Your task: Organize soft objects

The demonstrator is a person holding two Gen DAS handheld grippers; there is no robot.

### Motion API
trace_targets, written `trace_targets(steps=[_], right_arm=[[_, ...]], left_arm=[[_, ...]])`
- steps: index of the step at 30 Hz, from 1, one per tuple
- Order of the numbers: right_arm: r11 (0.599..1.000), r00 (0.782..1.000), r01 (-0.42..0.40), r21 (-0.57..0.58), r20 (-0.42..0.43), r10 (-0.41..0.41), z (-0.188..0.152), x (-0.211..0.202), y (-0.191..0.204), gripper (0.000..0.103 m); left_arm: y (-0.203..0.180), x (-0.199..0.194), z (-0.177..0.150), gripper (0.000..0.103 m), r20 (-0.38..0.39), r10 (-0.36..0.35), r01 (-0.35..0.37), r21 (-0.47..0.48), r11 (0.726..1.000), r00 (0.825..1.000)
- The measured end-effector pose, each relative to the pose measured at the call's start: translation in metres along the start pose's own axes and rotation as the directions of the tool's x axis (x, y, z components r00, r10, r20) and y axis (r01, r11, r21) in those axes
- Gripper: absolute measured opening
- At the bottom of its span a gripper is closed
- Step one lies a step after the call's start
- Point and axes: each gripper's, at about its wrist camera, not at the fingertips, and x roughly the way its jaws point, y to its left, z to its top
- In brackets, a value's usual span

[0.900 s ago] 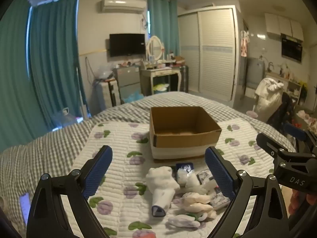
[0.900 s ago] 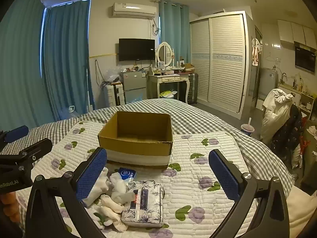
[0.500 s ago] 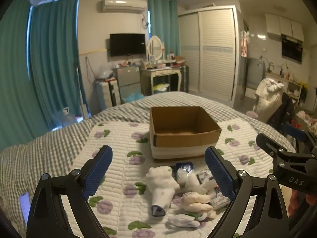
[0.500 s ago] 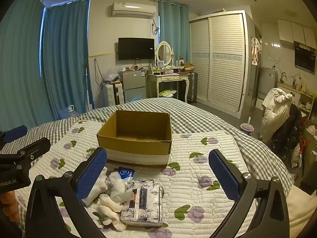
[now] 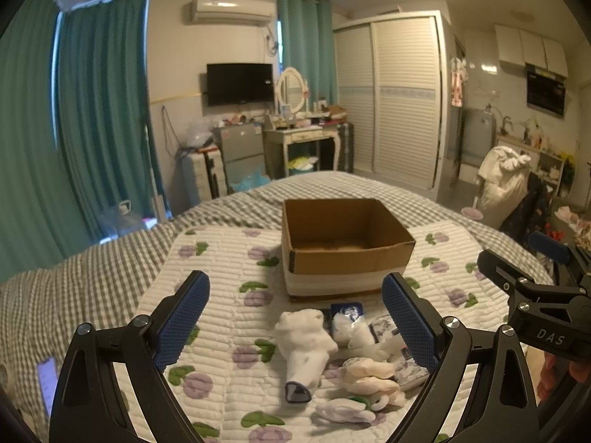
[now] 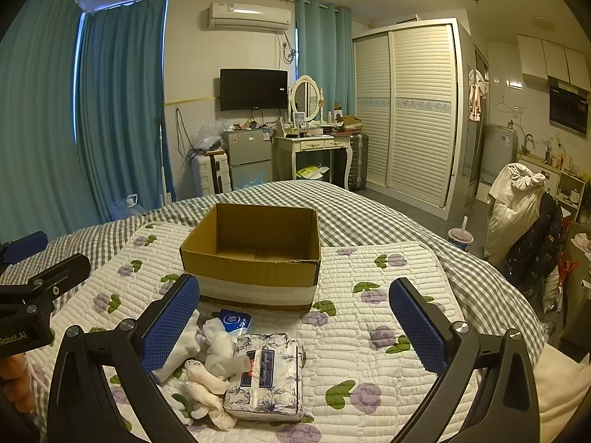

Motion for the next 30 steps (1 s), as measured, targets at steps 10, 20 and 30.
trace_targets(steps=[10,20,30], right_arm=[[1.0,1.0,0.001,0.0,-0.003,-0.001,-0.0026,0.0011,-0.0011,0.103],[1.0,1.0,0.001,-0.001,-0.005,-0.001,-0.0027,0.002,-0.0011,0.103],[1.0,1.0,0.0,-0.001,-0.005,0.0,-0.0023,0.0006,-0.0006,0.103]], left_arm=[[0.0012,-0.0018,-0.0016,0.096,0.0,0.01,-0.01,0.001,1.0,1.0],[0.0014,-0.0019,-0.0016,0.096,-0.001,0.008,-0.008,0.0,1.0,1.0],[0.0016,-0.0008,-0.0022,0.096,0.001,0.009,-0.009,0.004,1.0,1.0]])
